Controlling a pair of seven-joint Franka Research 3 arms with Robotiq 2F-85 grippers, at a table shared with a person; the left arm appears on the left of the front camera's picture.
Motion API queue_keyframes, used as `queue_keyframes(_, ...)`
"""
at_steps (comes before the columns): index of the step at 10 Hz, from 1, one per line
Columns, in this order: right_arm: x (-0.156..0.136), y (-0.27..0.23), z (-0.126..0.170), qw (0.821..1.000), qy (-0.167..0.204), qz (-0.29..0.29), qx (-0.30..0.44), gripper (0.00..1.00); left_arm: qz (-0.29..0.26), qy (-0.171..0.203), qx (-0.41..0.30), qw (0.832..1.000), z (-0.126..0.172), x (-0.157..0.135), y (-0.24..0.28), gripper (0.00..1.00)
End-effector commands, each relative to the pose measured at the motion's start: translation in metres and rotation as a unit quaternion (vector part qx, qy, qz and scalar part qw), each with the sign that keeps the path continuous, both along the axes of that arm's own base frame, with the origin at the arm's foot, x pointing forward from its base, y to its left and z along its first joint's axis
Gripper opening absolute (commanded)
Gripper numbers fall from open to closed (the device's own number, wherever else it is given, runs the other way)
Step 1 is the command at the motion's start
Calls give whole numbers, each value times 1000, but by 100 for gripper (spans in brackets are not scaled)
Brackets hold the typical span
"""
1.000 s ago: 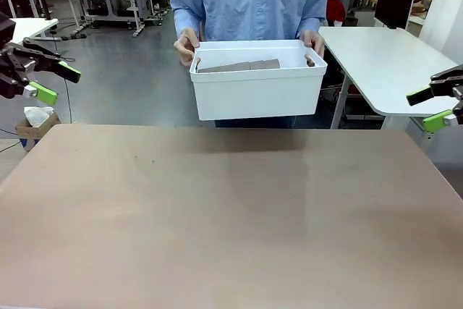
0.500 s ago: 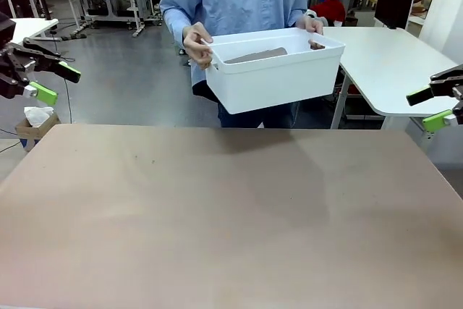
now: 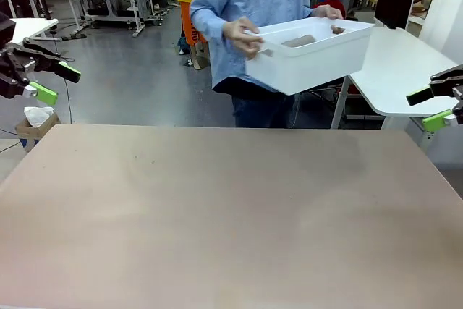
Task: Stack the cups and store them in the basket.
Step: Place the stack of Reusable plastic cups into the Pantry Basket.
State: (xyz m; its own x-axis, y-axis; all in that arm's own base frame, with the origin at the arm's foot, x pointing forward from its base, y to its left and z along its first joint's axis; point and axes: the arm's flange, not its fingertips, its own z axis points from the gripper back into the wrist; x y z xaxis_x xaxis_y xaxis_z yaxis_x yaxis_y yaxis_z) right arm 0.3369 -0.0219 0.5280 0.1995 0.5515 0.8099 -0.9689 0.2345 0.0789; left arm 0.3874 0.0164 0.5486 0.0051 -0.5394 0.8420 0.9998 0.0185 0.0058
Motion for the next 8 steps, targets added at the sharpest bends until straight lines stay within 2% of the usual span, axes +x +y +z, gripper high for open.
queue_keyframes(1, 1, 0, 3, 1000, -2, 1, 11, 100, -5, -1, 3, 1000, 2, 0, 1, 100)
queue_keyframes(8, 1, 0, 3, 1000, -2, 1, 11, 100, -5, -1, 3, 1000, 2, 0, 1, 100)
